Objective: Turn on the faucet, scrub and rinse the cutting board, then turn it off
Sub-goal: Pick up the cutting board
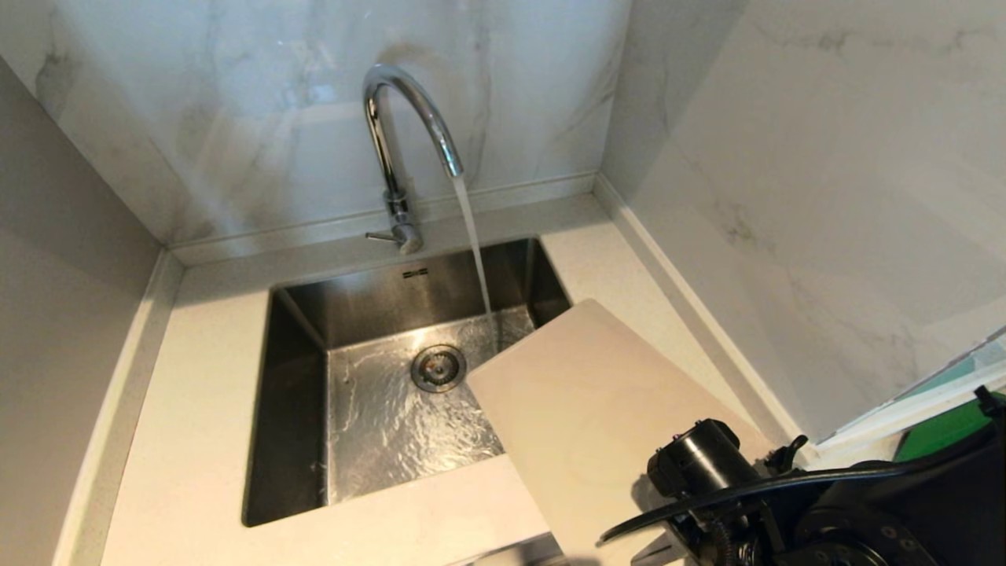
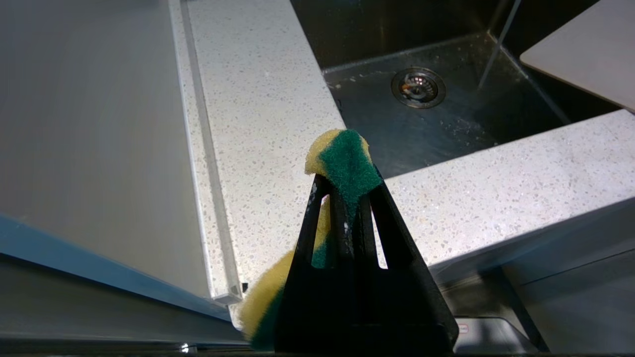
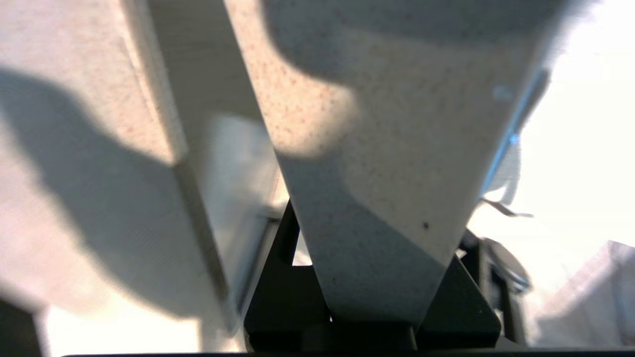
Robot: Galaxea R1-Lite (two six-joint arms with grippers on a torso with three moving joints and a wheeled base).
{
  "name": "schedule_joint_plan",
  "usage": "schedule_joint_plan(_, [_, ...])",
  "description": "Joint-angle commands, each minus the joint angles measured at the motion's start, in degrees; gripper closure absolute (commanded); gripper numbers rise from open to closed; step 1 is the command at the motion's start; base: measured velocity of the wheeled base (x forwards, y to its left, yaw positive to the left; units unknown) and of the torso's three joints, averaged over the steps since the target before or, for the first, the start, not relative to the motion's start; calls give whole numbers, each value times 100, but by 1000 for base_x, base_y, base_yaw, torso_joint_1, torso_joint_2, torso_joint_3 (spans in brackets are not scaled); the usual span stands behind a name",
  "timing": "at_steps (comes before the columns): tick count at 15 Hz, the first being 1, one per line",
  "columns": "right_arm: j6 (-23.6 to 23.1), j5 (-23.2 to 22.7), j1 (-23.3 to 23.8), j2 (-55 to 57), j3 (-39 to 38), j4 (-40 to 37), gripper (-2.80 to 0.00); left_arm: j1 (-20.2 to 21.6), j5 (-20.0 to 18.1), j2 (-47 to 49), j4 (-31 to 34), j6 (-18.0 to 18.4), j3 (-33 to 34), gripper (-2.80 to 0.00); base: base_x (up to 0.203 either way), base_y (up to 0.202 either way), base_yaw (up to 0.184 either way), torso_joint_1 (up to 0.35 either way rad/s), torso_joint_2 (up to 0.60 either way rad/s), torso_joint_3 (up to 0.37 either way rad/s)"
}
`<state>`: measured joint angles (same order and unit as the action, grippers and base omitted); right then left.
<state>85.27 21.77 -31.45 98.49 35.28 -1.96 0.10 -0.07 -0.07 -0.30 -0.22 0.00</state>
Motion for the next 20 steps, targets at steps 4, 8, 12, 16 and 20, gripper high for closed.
schedule_joint_plan(4, [-235,1,-1,-846,-8,329,0,-1,-1,7,-5,-4,1,0,0,0,0,0,0,0])
schedule_joint_plan(8, [-635,47,-1,-1595,43,612,0,-1,4,7,-5,-4,8,0,0,0,0,0,0,0])
schedule_joint_plan(12, [-937,142,-1,-2260,39,975,0,-1,4,7,-5,-4,2,0,0,0,0,0,0,0])
schedule_joint_plan(16, [-1431,123,-1,-2982,44,1010,0,-1,-1,7,-5,-4,0,0,0,0,0,0,0,0])
schedule_joint_plan(20, [-1991,50,-9,-3309,-81,1563,0,-1,-1,7,-5,-4,0,0,0,0,0,0,0,0])
